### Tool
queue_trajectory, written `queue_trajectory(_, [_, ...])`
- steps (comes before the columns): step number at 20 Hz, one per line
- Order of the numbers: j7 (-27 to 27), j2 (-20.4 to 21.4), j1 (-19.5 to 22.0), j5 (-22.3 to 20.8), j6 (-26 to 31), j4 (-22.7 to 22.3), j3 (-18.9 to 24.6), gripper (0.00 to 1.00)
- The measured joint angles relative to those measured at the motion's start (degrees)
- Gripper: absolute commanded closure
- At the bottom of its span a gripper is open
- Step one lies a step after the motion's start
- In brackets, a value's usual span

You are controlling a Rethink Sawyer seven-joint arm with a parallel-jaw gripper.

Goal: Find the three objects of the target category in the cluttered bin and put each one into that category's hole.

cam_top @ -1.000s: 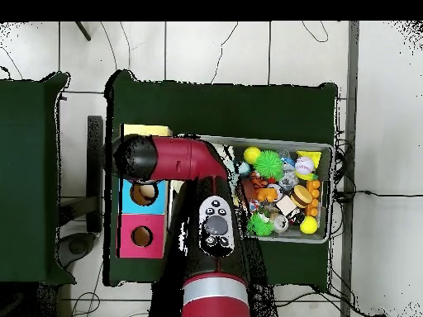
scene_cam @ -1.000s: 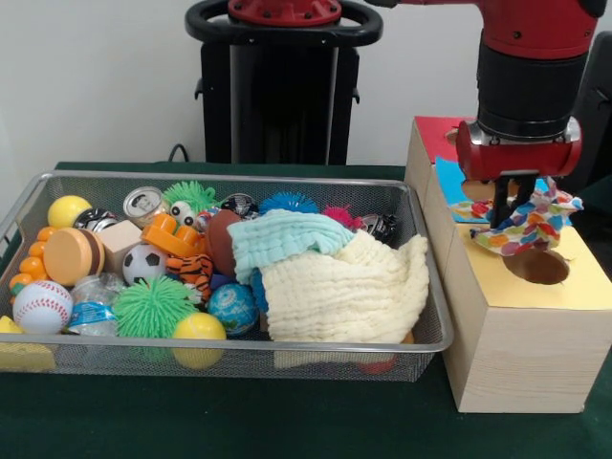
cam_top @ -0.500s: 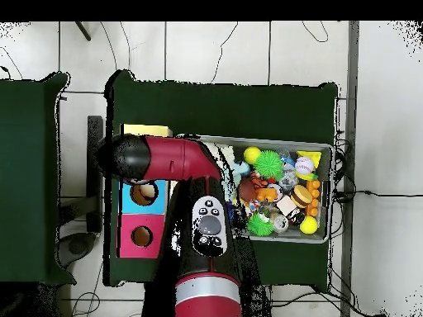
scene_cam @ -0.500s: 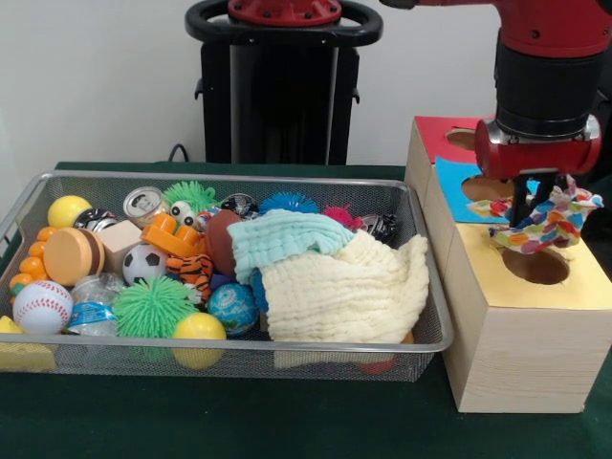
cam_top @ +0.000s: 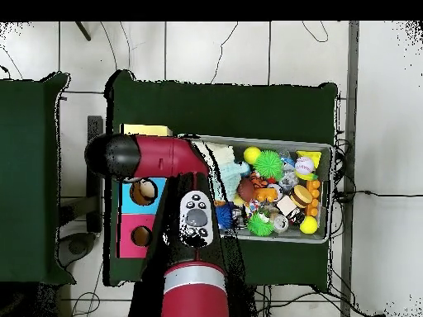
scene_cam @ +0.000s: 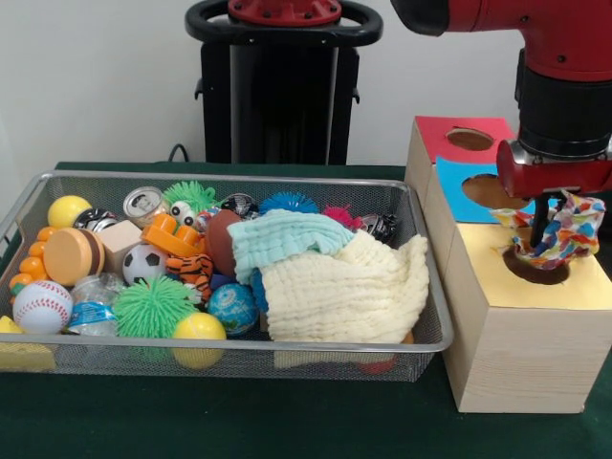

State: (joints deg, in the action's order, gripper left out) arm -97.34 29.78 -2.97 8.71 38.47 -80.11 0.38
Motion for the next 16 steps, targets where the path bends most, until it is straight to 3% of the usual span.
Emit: queue_trajectory(16, [0.0, -0.24, -0.15, -0.25, -0.73, 0.37, -2.15, 1.0])
